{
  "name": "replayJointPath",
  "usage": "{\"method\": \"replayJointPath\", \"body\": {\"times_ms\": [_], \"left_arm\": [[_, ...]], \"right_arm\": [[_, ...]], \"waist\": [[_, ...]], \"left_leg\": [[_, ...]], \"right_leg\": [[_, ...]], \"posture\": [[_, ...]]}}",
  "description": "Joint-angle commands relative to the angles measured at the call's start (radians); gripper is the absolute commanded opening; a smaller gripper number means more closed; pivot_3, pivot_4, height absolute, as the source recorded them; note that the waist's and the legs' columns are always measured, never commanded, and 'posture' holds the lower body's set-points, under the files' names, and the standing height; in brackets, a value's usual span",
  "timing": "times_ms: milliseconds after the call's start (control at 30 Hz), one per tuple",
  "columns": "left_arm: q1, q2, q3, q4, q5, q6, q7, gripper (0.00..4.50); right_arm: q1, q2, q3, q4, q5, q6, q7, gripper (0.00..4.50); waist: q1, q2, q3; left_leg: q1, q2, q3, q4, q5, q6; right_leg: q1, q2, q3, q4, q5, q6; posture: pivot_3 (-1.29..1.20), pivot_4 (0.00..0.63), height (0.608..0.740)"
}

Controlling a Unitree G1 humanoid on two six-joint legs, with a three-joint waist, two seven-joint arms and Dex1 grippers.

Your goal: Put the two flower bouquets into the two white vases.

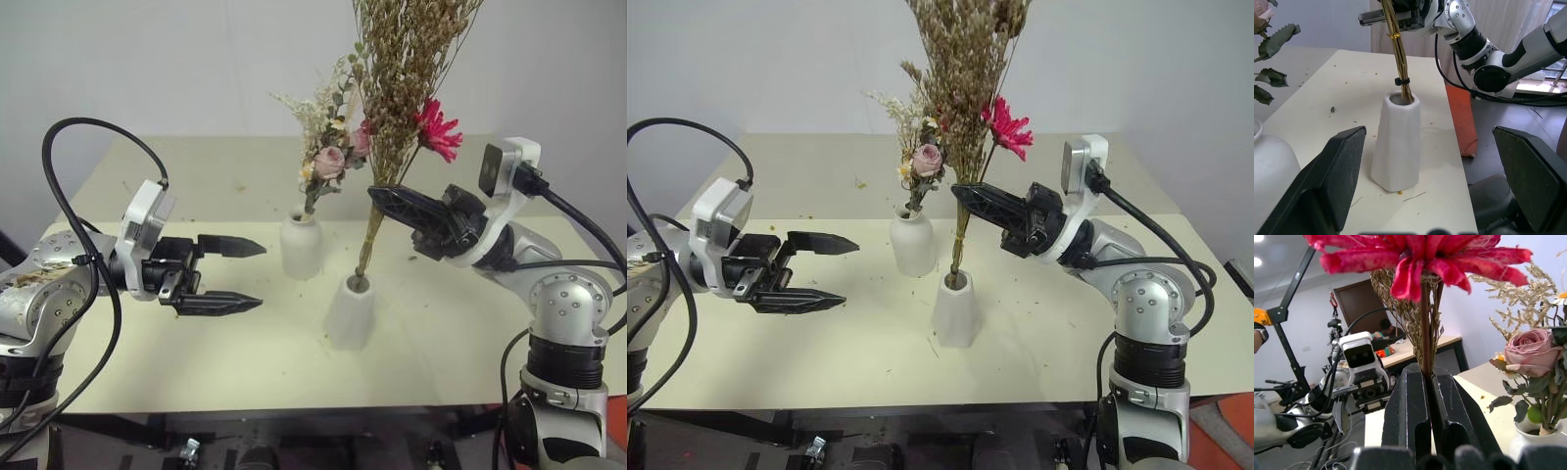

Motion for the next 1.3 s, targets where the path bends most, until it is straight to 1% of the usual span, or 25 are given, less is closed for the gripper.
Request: {"method": "replayJointPath", "body": {"times_ms": [33, 467, 600, 767, 1033, 1100, 1133, 1233, 1300], "left_arm": [[-0.013, 0.012, 0.017, -0.016, -0.004, 0.005, -0.003, 4.50], [-0.009, 0.015, 0.025, -0.015, -0.005, 0.003, -0.002, 4.50], [-0.009, 0.013, 0.023, -0.014, -0.003, 0.001, 0.000, 4.50], [-0.009, 0.012, 0.020, -0.014, 0.000, 0.002, 0.004, 4.50], [-0.004, 0.016, 0.025, -0.019, -0.003, 0.008, 0.009, 4.50], [-0.003, 0.017, 0.026, -0.020, -0.003, 0.009, 0.011, 4.50], [-0.003, 0.018, 0.027, -0.020, -0.003, 0.010, 0.012, 4.50], [0.003, 0.022, 0.034, -0.023, -0.004, 0.013, 0.016, 4.50], [0.007, 0.026, 0.038, -0.022, -0.004, 0.013, 0.018, 4.50]], "right_arm": [[0.014, -0.009, 0.013, 0.012, -0.025, -0.029, 0.020, 0.02], [-0.010, -0.007, 0.023, 0.090, -0.067, -0.070, 0.054, 0.02], [0.010, -0.024, 0.026, 0.085, -0.076, -0.066, 0.079, 0.02], [0.046, -0.036, 0.050, 0.108, -0.131, -0.099, 0.137, 0.02], [0.061, -0.019, 0.075, 0.122, -0.178, -0.125, 0.166, 0.02], [0.062, -0.014, 0.075, 0.122, -0.182, -0.130, 0.167, 0.59], [0.063, -0.012, 0.074, 0.122, -0.182, -0.130, 0.168, 0.80], [0.067, -0.016, 0.064, 0.123, -0.176, -0.124, 0.181, 1.78], [0.065, -0.023, 0.057, 0.129, -0.171, -0.119, 0.192, 2.55]], "waist": [[0.000, 0.000, 0.000], [0.000, 0.000, 0.000], [0.000, 0.000, 0.000], [0.000, 0.000, 0.000], [0.000, 0.000, 0.000], [0.000, 0.000, 0.000], [0.000, 0.000, 0.000], [0.000, 0.000, 0.000], [0.000, 0.000, 0.000]], "left_leg": [[0.000, 0.000, 0.000, 0.000, 0.000, 0.000], [0.000, 0.000, 0.000, 0.000, 0.000, 0.000], [0.000, 0.000, 0.000, 0.000, 0.000, 0.000], [0.000, 0.000, 0.000, 0.000, 0.000, 0.000], [0.000, 0.000, 0.000, 0.000, 0.000, 0.000], [0.000, 0.000, 0.000, 0.000, 0.000, 0.000], [0.000, 0.000, 0.000, 0.000, 0.000, 0.000], [0.000, 0.000, 0.000, 0.000, 0.000, 0.000], [0.000, 0.000, 0.000, 0.000, 0.000, 0.000]], "right_leg": [[0.000, 0.000, 0.000, 0.000, 0.000, 0.000], [0.000, 0.000, 0.000, 0.000, 0.000, 0.000], [0.000, 0.000, 0.000, 0.000, 0.000, 0.000], [0.000, 0.000, 0.000, 0.000, 0.000, 0.000], [0.000, 0.000, 0.000, 0.000, 0.000, 0.000], [0.000, 0.000, 0.000, 0.000, 0.000, 0.000], [0.000, 0.000, 0.000, 0.000, 0.000, 0.000], [0.000, 0.000, 0.000, 0.000, 0.000, 0.000], [0.000, 0.000, 0.000, 0.000, 0.000, 0.000]], "posture": [[0.00, 0.150, 0.740], [0.00, 0.150, 0.740], [0.00, 0.150, 0.740], [0.00, 0.150, 0.740], [0.00, 0.150, 0.740], [0.00, 0.150, 0.740], [0.00, 0.150, 0.740], [0.00, 0.150, 0.740], [0.00, 0.150, 0.740]]}}
